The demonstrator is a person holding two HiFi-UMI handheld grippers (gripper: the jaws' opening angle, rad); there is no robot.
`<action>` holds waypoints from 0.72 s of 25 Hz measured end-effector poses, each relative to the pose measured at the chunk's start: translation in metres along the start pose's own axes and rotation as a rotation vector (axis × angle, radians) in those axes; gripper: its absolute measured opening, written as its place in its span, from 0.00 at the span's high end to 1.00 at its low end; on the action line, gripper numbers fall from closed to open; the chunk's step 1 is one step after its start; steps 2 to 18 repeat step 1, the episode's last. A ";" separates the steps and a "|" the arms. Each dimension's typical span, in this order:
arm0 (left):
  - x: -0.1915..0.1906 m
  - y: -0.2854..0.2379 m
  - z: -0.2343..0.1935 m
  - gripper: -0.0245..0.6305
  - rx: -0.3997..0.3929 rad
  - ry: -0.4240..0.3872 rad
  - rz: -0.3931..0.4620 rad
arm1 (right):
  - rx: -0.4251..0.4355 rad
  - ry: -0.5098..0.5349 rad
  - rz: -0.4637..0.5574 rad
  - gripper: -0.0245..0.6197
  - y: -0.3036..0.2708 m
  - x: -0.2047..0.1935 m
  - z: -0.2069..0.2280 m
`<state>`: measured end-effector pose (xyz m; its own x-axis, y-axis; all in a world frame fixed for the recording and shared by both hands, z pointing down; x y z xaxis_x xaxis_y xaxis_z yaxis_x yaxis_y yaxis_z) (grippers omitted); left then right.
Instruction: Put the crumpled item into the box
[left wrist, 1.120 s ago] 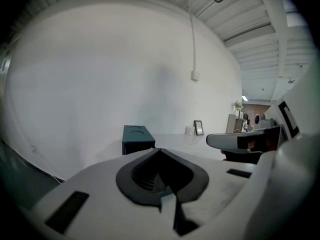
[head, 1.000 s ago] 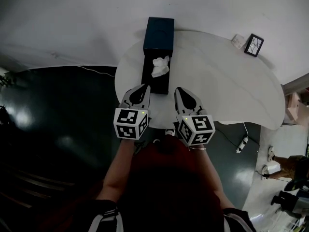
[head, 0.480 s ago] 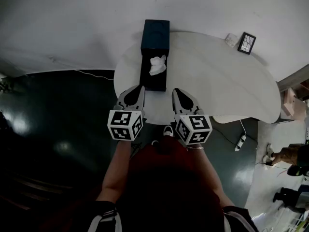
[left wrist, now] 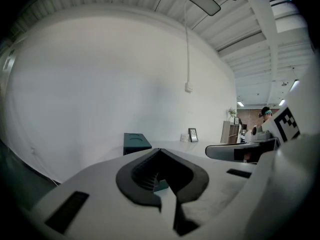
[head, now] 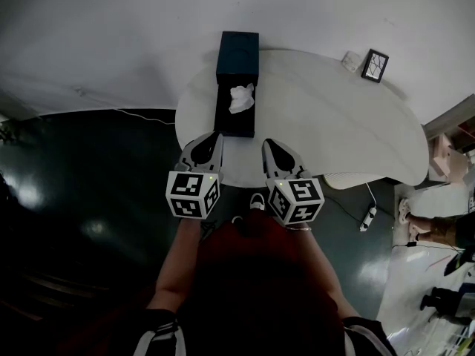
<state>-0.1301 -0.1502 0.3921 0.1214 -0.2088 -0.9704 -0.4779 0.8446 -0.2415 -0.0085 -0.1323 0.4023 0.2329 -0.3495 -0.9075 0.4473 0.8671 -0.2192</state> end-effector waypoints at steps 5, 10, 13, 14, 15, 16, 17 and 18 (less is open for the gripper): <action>0.000 0.002 0.002 0.93 -0.001 0.000 0.001 | 0.001 -0.001 0.001 0.94 0.002 0.000 -0.001; 0.000 0.002 0.002 0.93 -0.001 0.000 0.001 | 0.001 -0.001 0.001 0.94 0.002 0.000 -0.001; 0.000 0.002 0.002 0.93 -0.001 0.000 0.001 | 0.001 -0.001 0.001 0.94 0.002 0.000 -0.001; 0.000 0.002 0.002 0.93 -0.001 0.000 0.001 | 0.001 -0.001 0.001 0.94 0.002 0.000 -0.001; 0.000 0.002 0.002 0.93 -0.001 0.000 0.001 | 0.001 -0.001 0.001 0.94 0.002 0.000 -0.001; 0.000 0.002 0.002 0.93 -0.001 0.000 0.001 | 0.001 -0.001 0.001 0.94 0.002 0.000 -0.001; 0.000 0.002 0.002 0.93 -0.001 0.000 0.001 | 0.001 -0.001 0.001 0.94 0.002 0.000 -0.001; 0.000 0.002 0.002 0.93 -0.001 0.000 0.001 | 0.001 -0.001 0.001 0.94 0.002 0.000 -0.001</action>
Point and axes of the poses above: the fingertips, and each gripper's own axes: y backward along the fingers, z to its right, x out of its top, the point moved 1 cm from there along y, backward along the fingers, and after that the axes turned 7 degrees about -y, right-handed, at the moved point
